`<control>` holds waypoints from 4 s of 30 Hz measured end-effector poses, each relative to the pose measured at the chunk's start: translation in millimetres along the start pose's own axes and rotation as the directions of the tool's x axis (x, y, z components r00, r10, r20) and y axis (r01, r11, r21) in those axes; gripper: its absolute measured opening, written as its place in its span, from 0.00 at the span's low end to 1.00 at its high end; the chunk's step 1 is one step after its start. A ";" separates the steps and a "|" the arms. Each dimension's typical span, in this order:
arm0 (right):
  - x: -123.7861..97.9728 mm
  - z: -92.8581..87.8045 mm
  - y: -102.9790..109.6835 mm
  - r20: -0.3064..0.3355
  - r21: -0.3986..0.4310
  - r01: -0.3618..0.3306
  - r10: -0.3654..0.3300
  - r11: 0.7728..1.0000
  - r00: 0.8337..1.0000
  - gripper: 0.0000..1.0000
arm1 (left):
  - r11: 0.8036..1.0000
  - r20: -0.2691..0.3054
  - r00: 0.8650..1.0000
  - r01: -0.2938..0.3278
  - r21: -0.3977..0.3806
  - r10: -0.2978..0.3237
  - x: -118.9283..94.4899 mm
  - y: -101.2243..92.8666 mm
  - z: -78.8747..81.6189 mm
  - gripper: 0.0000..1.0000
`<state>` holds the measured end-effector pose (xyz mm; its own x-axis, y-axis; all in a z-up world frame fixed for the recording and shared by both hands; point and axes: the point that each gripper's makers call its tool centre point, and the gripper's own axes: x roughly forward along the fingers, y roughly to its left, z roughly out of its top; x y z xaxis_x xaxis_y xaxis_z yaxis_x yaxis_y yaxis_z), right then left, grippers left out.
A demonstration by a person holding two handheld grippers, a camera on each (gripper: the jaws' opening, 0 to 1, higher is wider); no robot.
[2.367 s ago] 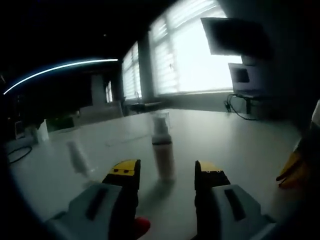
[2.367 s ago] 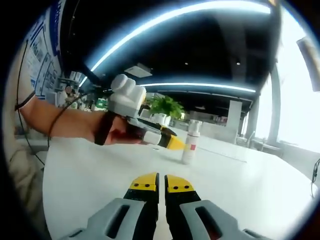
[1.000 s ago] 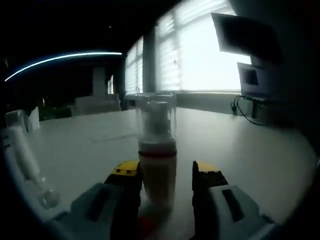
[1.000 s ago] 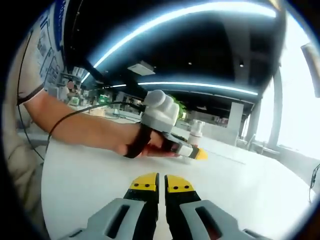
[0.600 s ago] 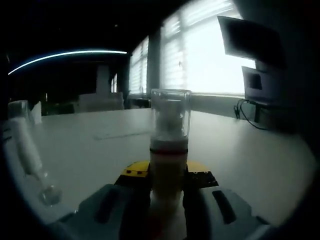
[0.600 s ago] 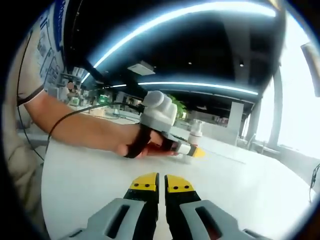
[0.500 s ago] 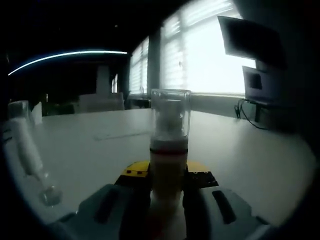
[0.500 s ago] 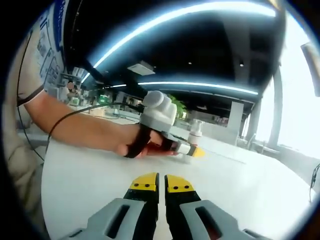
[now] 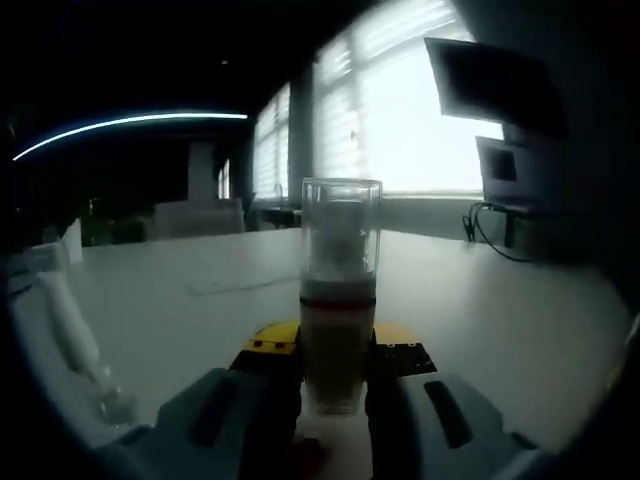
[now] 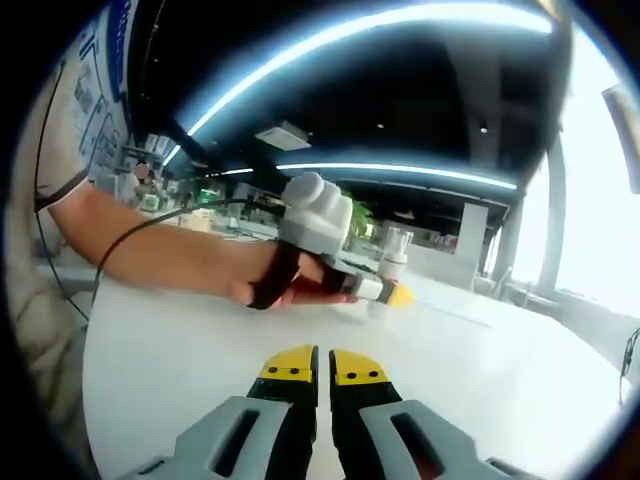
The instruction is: Clamp pump bottle remove cover press pump head put on cover
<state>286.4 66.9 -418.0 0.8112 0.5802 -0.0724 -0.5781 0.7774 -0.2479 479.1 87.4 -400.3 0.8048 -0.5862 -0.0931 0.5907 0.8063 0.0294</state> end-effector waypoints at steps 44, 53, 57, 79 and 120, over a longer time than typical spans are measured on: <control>1.5 -4.5 -2.6 -0.021 -0.009 0.009 -0.009 1.000 1.000 0.00 | 0.997 0.081 0.994 0.071 0.031 -0.073 -122.9 -6.1 45.7 0.14; 1.7 -5.3 -3.6 -0.026 -0.013 0.013 -0.014 1.000 1.000 0.00 | 0.994 0.055 0.993 0.108 0.019 -0.109 -147.3 -13.2 28.2 0.14; 1.9 -5.6 -4.2 -0.027 -0.014 0.015 -0.016 1.000 1.000 0.00 | 0.992 0.052 0.991 0.126 0.001 -0.126 -157.0 -15.5 18.1 0.14; 2.7 -7.0 -3.1 -0.036 -0.018 0.017 -0.017 1.000 0.999 0.00 | 0.992 0.028 0.992 0.125 -0.035 -0.124 -191.6 -17.5 -21.4 0.14; 2.7 -8.3 -6.9 -0.044 -0.006 0.033 -0.034 0.999 0.998 0.00 | 0.982 0.018 0.982 0.187 -0.037 -0.187 -198.3 -41.8 -31.1 0.15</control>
<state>293.4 61.1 -424.5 0.8332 0.5426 -0.1064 -0.5502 0.7949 -0.2558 293.0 172.5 -414.0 0.6813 -0.7277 -0.0794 0.7284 0.6847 -0.0250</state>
